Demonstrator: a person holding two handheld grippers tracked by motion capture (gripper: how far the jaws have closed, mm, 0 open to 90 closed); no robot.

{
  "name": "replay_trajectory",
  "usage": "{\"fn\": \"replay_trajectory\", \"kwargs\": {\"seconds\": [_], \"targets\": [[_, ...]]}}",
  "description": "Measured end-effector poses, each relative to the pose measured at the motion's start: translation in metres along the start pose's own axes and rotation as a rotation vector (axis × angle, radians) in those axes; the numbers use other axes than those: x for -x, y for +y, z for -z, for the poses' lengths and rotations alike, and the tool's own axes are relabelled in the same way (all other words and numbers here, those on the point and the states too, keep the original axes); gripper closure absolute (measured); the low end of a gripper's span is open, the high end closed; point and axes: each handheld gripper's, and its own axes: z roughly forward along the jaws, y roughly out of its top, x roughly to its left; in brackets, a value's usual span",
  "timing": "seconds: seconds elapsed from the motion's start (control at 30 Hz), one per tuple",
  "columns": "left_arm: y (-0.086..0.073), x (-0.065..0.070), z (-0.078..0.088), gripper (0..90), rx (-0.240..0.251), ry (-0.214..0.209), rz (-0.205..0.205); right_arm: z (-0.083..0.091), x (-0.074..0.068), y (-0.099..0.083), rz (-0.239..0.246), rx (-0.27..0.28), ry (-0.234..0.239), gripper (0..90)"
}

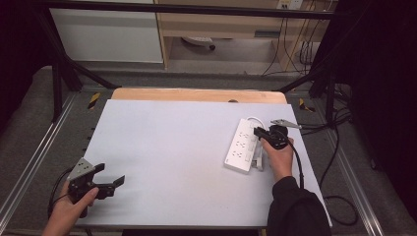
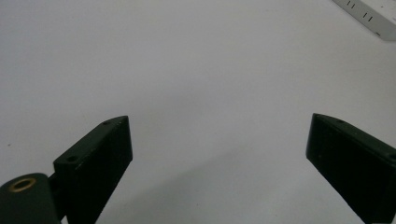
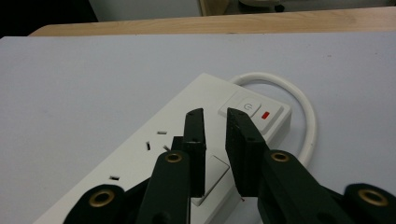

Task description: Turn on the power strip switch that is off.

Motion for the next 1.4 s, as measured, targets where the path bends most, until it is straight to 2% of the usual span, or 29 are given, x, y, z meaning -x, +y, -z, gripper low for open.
{"fn": "replay_trajectory", "kwargs": {"seconds": [0.43, 1.0, 1.2, 1.4], "targets": [[0.0, 0.0, 0.0, 7.2, 0.001, -0.003, -0.002, 0.006, -0.003, 0.005, -0.014, 0.028, -0.013, 59.1], [0.0, 0.0, 0.001, 7.2, 0.007, -0.001, -0.003, 0.013, -0.01, 0.016, 0.005, 0.033, -0.042, 23.2], [0.0, 0.0, 0.001, 7.2, 0.008, -0.002, -0.001, 0.016, -0.013, 0.02, 0.018, 0.038, -0.075, 10.1], [0.0, -0.001, 0.001, 7.1, 0.012, -0.001, 0.004, 0.021, -0.015, 0.022, 0.026, 0.047, -0.084, 6.0]]}}
